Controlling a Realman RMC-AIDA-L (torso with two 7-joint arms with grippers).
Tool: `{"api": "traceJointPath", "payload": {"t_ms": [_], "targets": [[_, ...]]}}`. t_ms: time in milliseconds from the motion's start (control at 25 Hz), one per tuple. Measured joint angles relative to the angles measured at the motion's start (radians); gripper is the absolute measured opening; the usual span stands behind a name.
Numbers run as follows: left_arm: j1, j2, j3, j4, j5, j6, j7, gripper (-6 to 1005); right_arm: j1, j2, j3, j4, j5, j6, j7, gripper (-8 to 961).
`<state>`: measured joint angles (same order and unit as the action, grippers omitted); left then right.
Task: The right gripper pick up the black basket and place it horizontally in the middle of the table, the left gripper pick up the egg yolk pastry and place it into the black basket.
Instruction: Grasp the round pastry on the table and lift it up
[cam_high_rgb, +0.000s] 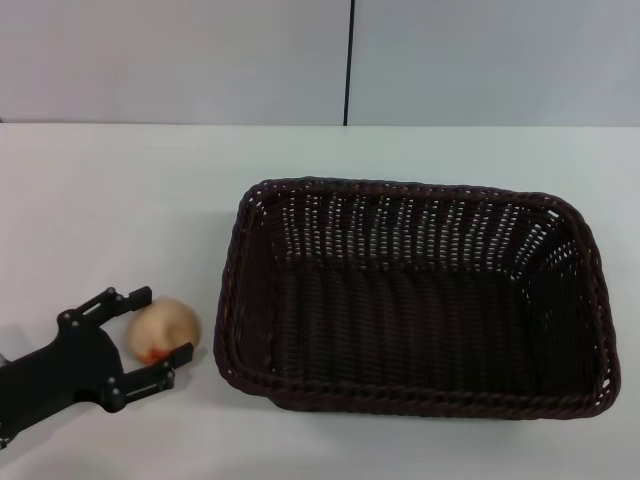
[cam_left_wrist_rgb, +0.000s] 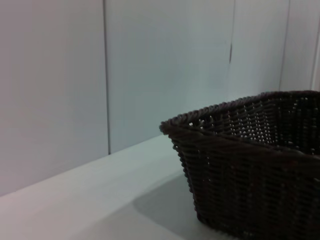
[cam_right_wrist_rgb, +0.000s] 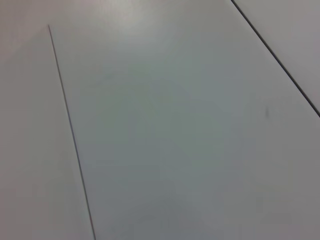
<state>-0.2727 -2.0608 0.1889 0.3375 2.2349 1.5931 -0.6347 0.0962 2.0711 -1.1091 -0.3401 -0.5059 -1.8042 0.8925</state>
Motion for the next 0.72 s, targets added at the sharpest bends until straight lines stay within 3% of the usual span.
{"api": "traceJointPath", "payload": {"t_ms": [520, 720], "targets": [[-0.01, -0.005, 0.071, -0.028, -0.001, -0.101, 0.088, 805, -0.003, 0.002, 0.018, 0.045, 0.008, -0.006, 0.005, 814], [0.001, -0.006, 0.056, -0.033, -0.009, -0.062, 0.144, 654, -0.005, 0.003, 0.03, 0.053, 0.01, -0.009, 0.007, 815]]}}
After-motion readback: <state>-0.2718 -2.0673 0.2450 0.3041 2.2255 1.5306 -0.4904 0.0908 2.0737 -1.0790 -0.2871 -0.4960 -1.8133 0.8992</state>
